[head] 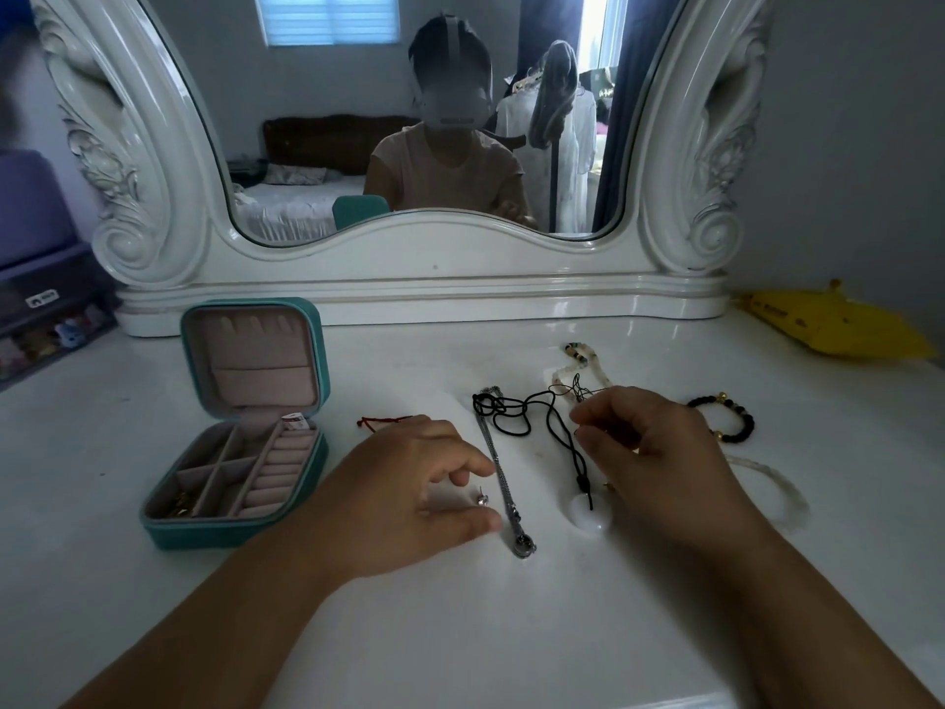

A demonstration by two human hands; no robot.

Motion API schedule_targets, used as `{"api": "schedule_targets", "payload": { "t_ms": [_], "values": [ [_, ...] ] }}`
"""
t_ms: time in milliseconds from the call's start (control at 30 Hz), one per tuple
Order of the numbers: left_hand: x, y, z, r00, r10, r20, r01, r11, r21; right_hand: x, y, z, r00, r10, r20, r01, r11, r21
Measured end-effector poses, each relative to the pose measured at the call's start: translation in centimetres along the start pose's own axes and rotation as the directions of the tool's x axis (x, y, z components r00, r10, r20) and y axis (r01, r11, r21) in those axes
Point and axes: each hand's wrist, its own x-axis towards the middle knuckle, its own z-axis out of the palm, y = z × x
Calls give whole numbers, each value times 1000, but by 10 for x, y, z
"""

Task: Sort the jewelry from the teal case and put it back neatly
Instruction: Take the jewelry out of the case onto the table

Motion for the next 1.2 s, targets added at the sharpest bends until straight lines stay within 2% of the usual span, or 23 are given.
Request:
{"api": "schedule_targets", "payload": {
  "t_ms": [200, 300, 433, 500, 633, 733, 833, 1067, 1133, 1200],
  "values": [
    [2, 5, 3, 997, 74, -32, -74, 997, 5, 4, 8, 0, 997, 21, -68, -24, 999, -44],
    [2, 8, 4, 988, 146, -40, -147, 989, -1, 7, 11, -5, 980, 100, -169, -104, 995, -12],
    [3, 12, 7, 984, 173, -42, -174, 985, 0, 8, 15, -13, 938, 209, -277, -213, 977, 14],
    [4, 11, 7, 984, 168, -65, -169, 986, -2, 8, 13, -14, 947, 209, -245, -226, 973, -44],
    [5, 5, 6, 987, 88, -134, -86, 996, 20, 3, 2, -6, 994, 89, -64, -99, 980, -171],
    [7, 4, 10, 989, 55, -138, -54, 998, 12, 1, 1, 3, 999, 34, -9, -35, 925, -378],
    [11, 7, 14, 990, 73, -119, -74, 997, -2, 0, -2, 11, 993, 65, 94, -9, 863, -505],
    [11, 6, 19, 994, 70, -84, -70, 998, 3, -3, -4, 16, 957, -128, 260, 220, 905, -364],
    [11, 5, 19, 995, 61, -79, -60, 998, 10, -4, -5, 15, 956, -134, 261, 207, 939, -274],
    [11, 4, 18, 996, 43, -76, -43, 999, 8, -5, -9, 14, 978, -73, 195, 89, 993, -77]
  ]
}}
